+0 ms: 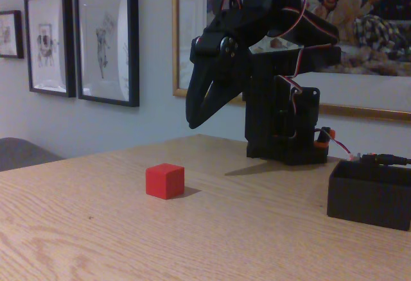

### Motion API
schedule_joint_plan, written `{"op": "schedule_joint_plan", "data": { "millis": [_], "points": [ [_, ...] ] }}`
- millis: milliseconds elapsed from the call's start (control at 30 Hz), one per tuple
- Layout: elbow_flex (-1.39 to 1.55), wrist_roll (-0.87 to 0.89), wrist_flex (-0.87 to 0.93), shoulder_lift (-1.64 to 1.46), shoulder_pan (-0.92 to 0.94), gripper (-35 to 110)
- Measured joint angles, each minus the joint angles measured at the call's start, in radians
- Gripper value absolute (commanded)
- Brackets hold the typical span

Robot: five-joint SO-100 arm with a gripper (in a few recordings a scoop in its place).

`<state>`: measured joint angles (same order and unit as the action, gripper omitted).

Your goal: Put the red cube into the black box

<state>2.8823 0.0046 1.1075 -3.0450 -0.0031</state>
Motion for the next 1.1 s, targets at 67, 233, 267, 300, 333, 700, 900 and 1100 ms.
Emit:
{"op": "schedule_joint_plan", "data": {
  "millis": [67, 233, 267, 300, 333, 700, 900, 1100],
  "points": [
    [0.015, -0.009, -0.012, 0.000, 0.014, -2],
    [0.041, -0.012, -0.029, 0.058, 0.144, -2],
    [0.046, -0.012, -0.031, 0.060, 0.146, -2],
    [0.040, -0.012, -0.032, 0.046, 0.147, -2],
    [0.040, -0.012, -0.034, 0.051, 0.152, -2],
    [-0.175, -0.008, -0.034, 0.350, 0.147, 2],
    [-0.339, -0.002, -0.048, 0.581, 0.110, 8],
    [-0.448, 0.020, -0.051, 0.738, 0.081, 16]
  ]
}}
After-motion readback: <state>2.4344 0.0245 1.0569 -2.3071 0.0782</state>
